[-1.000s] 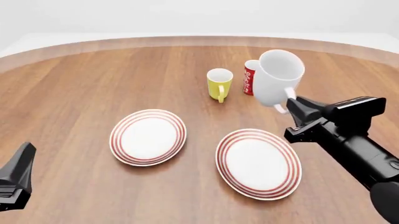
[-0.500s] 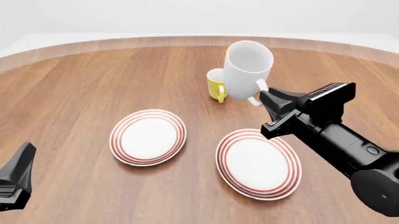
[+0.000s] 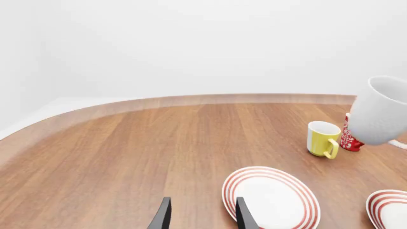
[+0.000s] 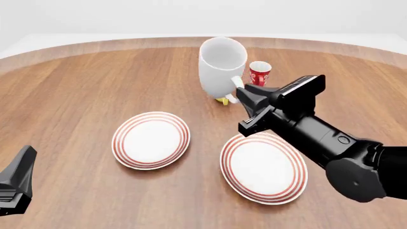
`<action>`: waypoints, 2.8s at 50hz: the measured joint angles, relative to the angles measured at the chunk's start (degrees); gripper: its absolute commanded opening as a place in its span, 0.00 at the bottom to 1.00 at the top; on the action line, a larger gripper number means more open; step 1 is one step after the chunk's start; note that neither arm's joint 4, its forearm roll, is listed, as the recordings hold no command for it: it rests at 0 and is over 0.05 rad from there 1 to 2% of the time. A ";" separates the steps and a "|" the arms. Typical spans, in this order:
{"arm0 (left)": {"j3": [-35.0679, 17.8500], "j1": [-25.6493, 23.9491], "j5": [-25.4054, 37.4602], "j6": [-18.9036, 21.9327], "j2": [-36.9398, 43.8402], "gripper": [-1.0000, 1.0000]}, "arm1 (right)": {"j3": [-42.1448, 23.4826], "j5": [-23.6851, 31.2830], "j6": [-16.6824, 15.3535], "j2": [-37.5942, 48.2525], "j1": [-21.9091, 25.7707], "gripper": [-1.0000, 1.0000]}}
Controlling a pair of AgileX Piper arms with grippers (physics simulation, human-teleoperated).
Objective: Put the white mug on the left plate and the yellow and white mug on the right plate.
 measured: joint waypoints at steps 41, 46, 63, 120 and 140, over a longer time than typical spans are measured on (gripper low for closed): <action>0.00 0.00 0.00 0.00 0.00 1.00 | -12.68 0.82 -0.38 15.41 11.58 0.00; 0.00 0.00 0.00 0.00 0.00 1.00 | -13.72 1.07 -0.05 17.01 12.33 0.00; 0.00 0.00 0.00 0.00 0.00 1.00 | -14.91 1.28 0.94 21.21 14.02 0.00; 0.00 0.00 0.00 0.00 0.00 1.00 | -18.47 1.75 4.21 31.50 15.67 0.00; 0.00 0.00 0.00 0.00 0.00 1.00 | -19.47 2.41 4.63 33.51 15.66 0.00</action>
